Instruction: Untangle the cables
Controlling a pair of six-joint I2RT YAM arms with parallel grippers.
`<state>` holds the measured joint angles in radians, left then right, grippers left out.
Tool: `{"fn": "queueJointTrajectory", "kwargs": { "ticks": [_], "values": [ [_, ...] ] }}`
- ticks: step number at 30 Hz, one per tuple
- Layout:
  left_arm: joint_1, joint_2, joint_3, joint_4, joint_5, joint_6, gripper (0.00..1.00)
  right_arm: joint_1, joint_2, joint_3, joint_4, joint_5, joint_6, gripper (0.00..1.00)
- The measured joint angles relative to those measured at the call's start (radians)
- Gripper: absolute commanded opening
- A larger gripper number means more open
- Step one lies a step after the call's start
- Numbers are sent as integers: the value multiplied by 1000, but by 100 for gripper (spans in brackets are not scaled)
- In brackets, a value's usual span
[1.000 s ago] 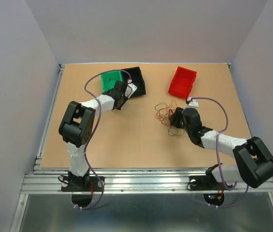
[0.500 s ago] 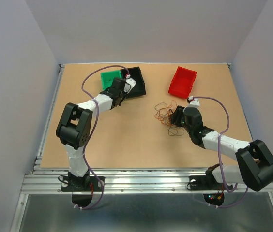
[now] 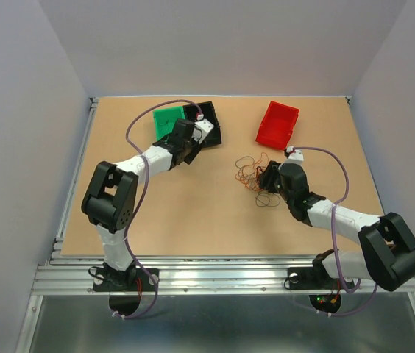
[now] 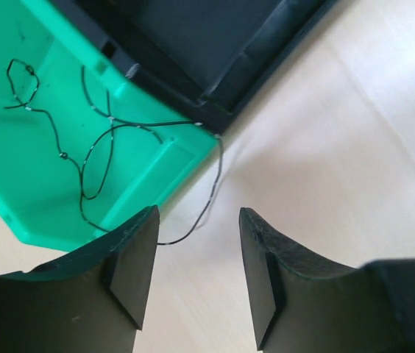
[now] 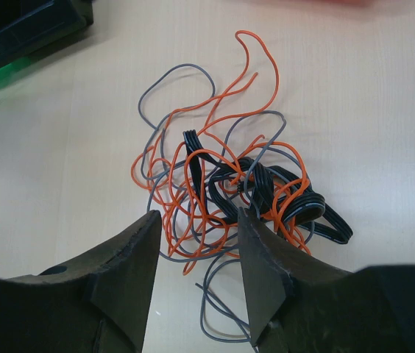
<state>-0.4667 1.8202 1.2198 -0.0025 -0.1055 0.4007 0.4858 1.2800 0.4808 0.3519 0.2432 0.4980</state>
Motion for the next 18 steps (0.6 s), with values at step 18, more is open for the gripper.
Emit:
{"fn": "queueJointTrajectory", "kwargs": {
  "ticks": [18],
  "values": [
    [-74,138,-1,51,-159,-17,58,0,0,0,0,0,0,52]
  ]
}}
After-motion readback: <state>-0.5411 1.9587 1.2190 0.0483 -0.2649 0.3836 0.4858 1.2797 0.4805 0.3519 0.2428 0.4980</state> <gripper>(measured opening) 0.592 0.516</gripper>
